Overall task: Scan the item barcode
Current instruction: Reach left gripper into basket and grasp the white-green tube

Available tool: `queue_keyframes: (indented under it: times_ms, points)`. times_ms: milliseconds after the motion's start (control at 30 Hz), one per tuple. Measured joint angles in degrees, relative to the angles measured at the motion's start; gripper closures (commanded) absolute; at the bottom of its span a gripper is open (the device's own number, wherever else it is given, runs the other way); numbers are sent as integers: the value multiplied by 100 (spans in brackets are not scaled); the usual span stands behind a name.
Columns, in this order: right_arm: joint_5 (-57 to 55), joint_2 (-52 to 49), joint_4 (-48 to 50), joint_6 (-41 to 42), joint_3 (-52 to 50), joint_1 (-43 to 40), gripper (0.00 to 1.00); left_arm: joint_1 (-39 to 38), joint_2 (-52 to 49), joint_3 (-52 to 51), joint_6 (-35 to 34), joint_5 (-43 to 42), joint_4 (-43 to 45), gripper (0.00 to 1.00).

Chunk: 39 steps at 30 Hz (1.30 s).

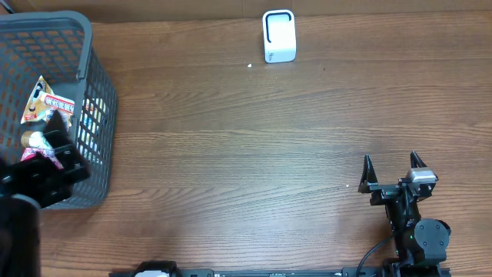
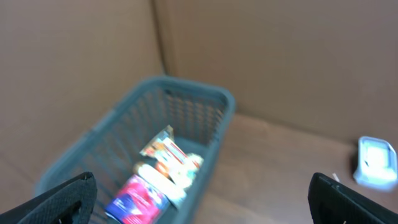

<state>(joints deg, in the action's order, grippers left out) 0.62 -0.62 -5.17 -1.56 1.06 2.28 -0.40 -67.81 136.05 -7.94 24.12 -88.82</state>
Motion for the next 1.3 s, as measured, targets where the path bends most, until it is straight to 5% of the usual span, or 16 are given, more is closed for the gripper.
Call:
queue_keyframes:
  times_ms: [333, 533, 667, 900, 1067, 1300]
  points:
    - [-2, 0, -2, 4, 0, 0, 0, 48, -726, 201, -129, 1541, 190, 0]
    - [-2, 0, -2, 0, 0, 0, 0, 1001, -1615, 195, -551, 1749, 446, 0]
    - [-2, 0, 0, 2, 0, 0, 0, 2022, -2072, 192, -632, 1119, 457, 0]
    - [-4, 0, 0, 2, 0, 0, 0, 3884, -2951, 192, -699, -1646, 380, 0]
    - [0, 0, 0, 0, 0, 0, 0, 4146, -3637, 192, -435, -2728, 146, 0]
    - [-2, 0, -2, 2, 0, 0, 0, 4127, -4710, 192, -306, -3110, -44, 0]
